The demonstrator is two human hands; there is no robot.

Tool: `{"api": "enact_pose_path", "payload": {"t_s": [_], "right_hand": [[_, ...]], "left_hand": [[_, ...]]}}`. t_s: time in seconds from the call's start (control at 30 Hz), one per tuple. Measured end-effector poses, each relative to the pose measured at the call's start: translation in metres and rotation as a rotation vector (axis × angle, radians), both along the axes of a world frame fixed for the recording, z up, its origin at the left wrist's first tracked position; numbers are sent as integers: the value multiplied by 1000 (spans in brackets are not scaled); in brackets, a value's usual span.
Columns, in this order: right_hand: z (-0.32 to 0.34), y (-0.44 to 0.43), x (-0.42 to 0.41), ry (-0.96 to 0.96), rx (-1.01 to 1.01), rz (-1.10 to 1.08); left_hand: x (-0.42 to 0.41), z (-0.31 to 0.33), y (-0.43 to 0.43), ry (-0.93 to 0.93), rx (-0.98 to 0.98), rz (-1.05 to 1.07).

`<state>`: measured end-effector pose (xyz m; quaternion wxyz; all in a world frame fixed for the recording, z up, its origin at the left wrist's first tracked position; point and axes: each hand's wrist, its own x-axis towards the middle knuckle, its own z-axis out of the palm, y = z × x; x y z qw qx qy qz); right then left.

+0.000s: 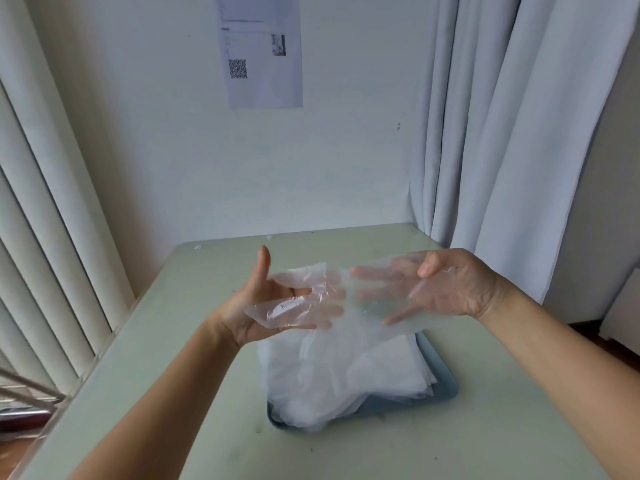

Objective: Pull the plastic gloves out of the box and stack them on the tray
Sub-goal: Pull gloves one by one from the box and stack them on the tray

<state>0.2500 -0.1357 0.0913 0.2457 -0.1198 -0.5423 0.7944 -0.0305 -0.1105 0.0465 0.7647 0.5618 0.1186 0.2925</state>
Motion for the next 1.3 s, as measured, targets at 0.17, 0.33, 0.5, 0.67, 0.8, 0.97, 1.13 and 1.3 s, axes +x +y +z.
{"api": "enact_pose_path", "payload": {"t_s": [0.17,0.33,0.5,0.67,0.8,0.97,1.13,1.3], "right_hand": [[-16,-1,-6,-40,-38,-9],[-21,2,-13,-231,-115,-330],[-35,21,-9,-272,-170,-226],[-51,22,-11,-603,115,-288],[-80,31,-6,-752,255,-295],[-97,47,-8,-777,353,-448],[-100,58,-19,-957,477,-583],[-107,59,-17,-1014,499,-681]], "left_hand": [[-9,7,-14,250,109,187],[-7,20,-14,318,58,334],[-13,31,-11,367,-82,284],[-9,6,-4,598,35,370],[-2,-27,1,786,165,471],[10,-47,4,811,126,507],[13,-55,9,892,191,592],[11,-54,11,1082,585,946]]}}
